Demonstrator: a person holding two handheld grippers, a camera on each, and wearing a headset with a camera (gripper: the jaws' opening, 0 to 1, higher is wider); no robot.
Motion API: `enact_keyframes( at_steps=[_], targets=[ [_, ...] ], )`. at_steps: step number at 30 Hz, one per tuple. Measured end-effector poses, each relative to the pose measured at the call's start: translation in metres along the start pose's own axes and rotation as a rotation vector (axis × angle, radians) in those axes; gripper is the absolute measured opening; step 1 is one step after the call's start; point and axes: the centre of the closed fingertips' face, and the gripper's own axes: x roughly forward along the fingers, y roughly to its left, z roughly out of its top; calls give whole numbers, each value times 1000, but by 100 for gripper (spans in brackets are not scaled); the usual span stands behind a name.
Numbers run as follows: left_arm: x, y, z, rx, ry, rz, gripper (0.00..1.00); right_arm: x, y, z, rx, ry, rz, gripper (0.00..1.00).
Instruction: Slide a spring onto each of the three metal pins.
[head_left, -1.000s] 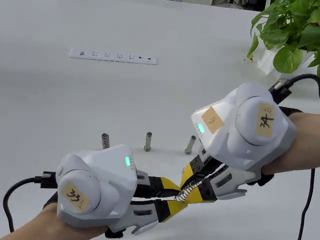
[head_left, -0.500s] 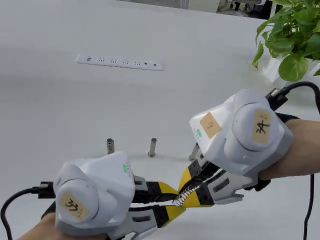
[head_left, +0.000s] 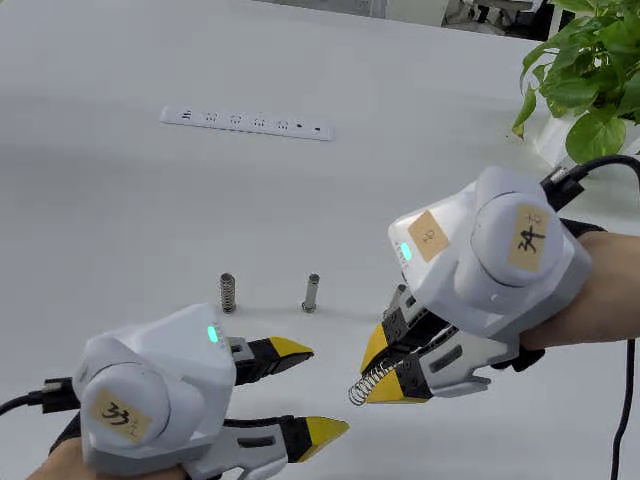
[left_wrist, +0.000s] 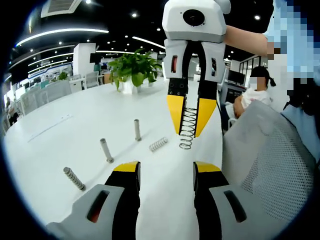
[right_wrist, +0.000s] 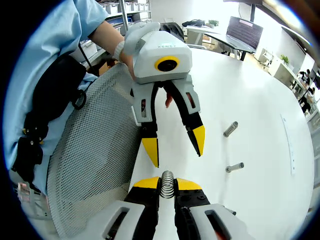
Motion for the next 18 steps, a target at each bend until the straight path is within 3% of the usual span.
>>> enact_keyframes(
  at_steps=[6,12,18],
  targets=[
    [-8,11,-4,-35,-11,59,52,-1,0,0,5,-1,-4,7],
    [-19,33,0,-62,-41,151,70,-1,-1,-2,5,8,-2,7],
    [-34,46,-4,-82,-38,208,81,-2,-3,-5,-1,19,-5,7]
  ],
)
